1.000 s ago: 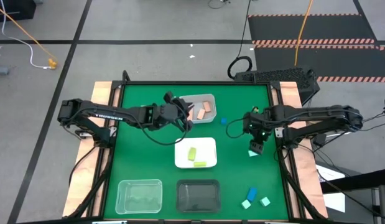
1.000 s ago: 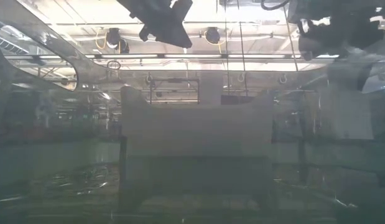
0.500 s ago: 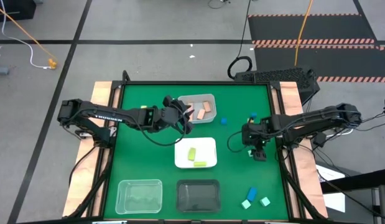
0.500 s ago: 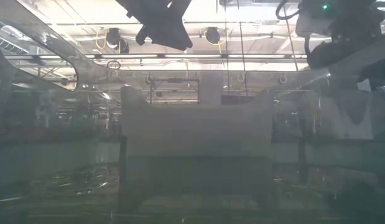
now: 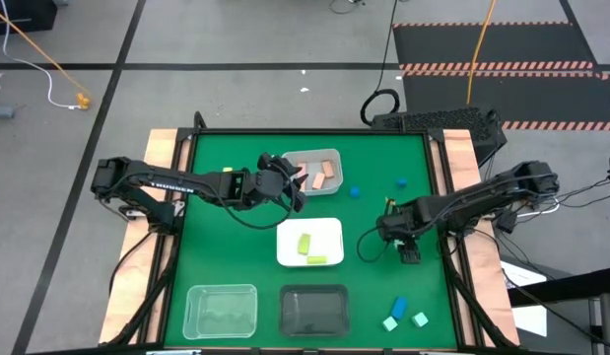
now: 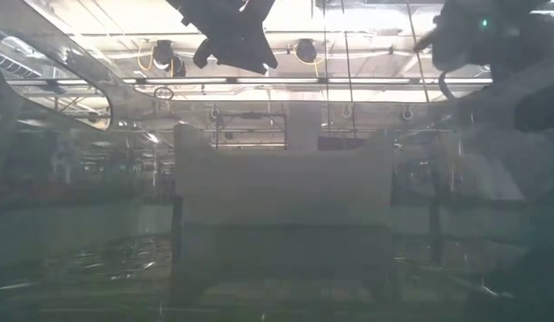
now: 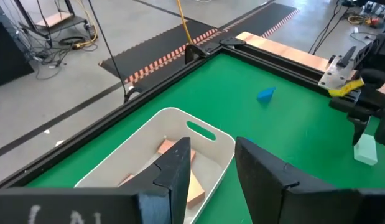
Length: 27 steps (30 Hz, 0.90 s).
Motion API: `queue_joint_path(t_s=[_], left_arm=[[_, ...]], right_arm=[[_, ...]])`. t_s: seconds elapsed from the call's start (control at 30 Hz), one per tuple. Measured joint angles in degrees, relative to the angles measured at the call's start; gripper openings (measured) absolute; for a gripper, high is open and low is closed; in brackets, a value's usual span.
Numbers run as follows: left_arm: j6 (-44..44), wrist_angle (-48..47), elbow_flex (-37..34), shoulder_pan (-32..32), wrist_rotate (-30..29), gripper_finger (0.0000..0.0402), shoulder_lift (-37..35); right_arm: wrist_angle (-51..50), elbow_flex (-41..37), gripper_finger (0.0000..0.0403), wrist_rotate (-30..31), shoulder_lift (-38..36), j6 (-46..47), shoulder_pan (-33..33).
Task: Sort & place blocks by color
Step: Put the top light blue block into the transparent bin
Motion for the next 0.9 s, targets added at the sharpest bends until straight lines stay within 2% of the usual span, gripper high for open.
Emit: queue_joint_path(t_s=[0.13, 0.37, 0.47, 0.57, 0.6, 0.8, 0.9], left_arm=[[0.2, 0.0, 0.0, 0.0, 0.0, 0.0129, 0.01], [0.22, -1.14, 0.0, 0.0, 0.0, 0.0129, 0.02], [0.15, -1.14, 0.0, -0.24, 0.0, 0.0129, 0.02], [0.08, -0.95, 0.0, -0.26, 0.0, 0.0129, 0.02], [0.06, -0.87, 0.0, -0.26, 0.0, 0.0129, 0.02], [-6.46, 0.67, 0.0, -0.26, 0.0, 0.0129, 0.02], [-9.59, 1.14, 0.0, -0.26, 0.0, 0.0129, 0.02]], right_arm=[[0.03, 0.0, 0.0224, 4.06, 3.62, 1.07, 0.74], [0.81, 0.22, 0.0212, 4.37, 7.32, 1.98, 0.71], [1.31, 0.17, 0.0173, 4.45, 7.11, 2.58, 0.71], [1.3, 0.17, 0.0112, 4.64, 6.31, 3.17, 0.71], [1.22, 0.18, 0.0106, 4.58, 5.93, 3.58, 0.65], [2.28, 1.63, 0.0106, 4.43, 2.65, 4.11, -2.13], [2.99, 2.54, 0.0106, 6.87, 0.57, 4.73, -4.43]])
